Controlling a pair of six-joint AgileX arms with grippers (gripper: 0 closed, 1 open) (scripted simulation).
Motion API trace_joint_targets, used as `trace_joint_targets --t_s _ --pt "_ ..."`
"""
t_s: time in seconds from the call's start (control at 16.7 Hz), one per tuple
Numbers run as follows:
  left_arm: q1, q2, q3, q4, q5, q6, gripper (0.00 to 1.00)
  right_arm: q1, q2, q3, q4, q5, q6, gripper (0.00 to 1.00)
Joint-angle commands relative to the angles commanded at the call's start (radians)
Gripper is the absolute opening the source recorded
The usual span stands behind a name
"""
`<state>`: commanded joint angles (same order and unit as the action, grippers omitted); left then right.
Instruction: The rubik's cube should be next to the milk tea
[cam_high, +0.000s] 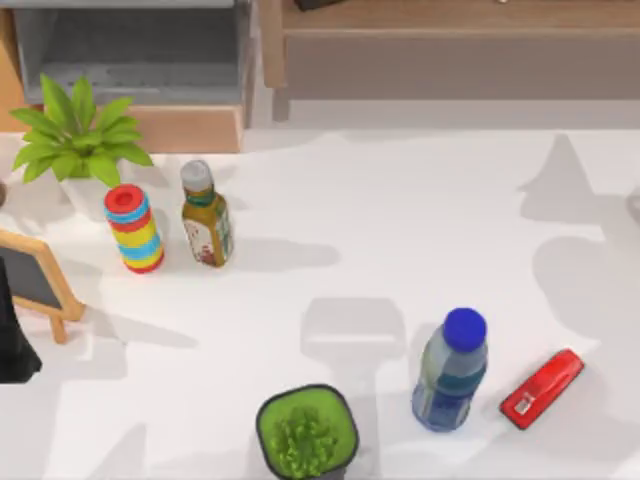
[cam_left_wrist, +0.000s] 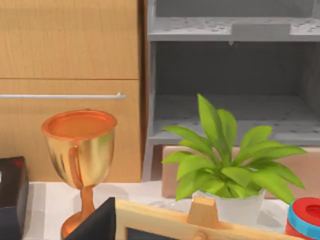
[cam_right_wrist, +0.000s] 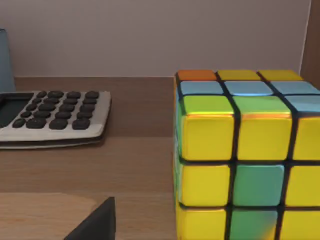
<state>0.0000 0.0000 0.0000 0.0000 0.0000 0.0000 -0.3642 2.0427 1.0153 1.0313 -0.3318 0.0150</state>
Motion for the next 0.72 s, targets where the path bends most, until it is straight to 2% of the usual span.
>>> trace_joint_targets --t_s 0.36,0.72 --pt "0.000 0.000 0.000 0.000 0.000 0.000 1.00 0.020 0.114 0.198 -0.080 0.023 0.000 1.00" --pt "0.000 0.000 0.000 0.000 0.000 0.000 1.00 0.026 0.153 0.231 -0.077 0.029 -0.001 1.00"
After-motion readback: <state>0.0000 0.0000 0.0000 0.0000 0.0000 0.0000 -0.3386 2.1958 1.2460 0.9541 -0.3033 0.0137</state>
